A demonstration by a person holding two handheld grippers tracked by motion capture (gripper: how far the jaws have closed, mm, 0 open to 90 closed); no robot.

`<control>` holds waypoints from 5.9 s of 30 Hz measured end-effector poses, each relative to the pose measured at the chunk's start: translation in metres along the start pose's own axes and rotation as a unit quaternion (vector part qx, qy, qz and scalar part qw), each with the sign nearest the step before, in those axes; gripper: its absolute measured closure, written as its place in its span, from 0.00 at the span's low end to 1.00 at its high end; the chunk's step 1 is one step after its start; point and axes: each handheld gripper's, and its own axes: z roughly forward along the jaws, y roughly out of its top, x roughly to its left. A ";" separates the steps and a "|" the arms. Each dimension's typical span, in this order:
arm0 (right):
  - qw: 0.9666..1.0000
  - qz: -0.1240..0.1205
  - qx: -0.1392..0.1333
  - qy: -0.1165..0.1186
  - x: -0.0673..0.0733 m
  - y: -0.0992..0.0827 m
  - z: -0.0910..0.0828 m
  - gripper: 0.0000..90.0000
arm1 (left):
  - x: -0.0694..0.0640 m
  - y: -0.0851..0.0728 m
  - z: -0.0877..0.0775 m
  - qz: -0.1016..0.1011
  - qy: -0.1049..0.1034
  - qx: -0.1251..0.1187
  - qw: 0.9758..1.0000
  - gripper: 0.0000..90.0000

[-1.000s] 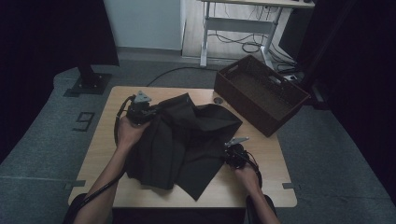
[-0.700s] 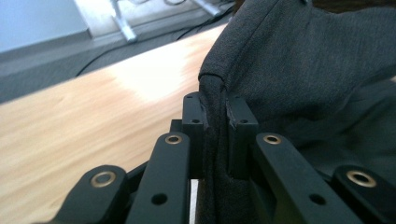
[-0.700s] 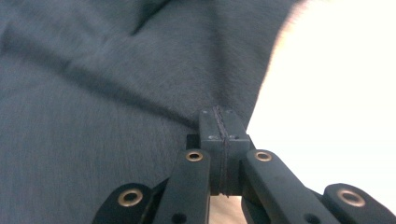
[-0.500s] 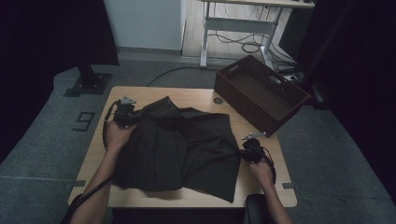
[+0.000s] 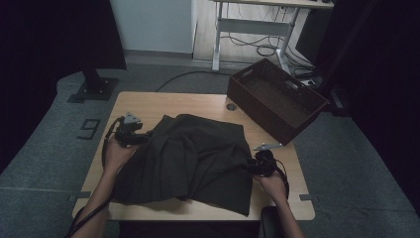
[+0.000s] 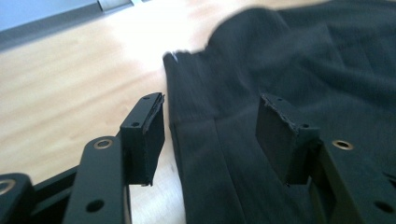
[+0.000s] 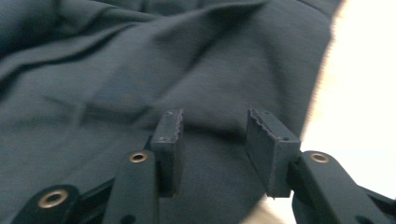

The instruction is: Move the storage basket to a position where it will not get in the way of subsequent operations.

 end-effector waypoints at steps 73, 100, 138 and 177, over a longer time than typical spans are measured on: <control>0.993 0.011 0.048 -0.106 -0.035 -0.021 -0.010 0.98 | 0.004 -0.060 0.028 -0.024 0.046 0.074 0.996 0.47; 0.998 -0.060 0.011 0.018 0.054 0.016 0.011 0.60 | -0.114 -0.014 0.010 0.051 -0.124 0.046 0.990 0.43; 0.997 -0.049 0.036 -0.037 0.023 0.001 0.013 0.59 | -0.031 -0.037 -0.006 0.029 -0.026 0.045 0.998 0.42; 0.998 -0.034 0.017 -0.049 0.009 -0.001 -0.004 0.72 | -0.044 -0.029 -0.007 0.022 -0.037 0.039 0.998 0.43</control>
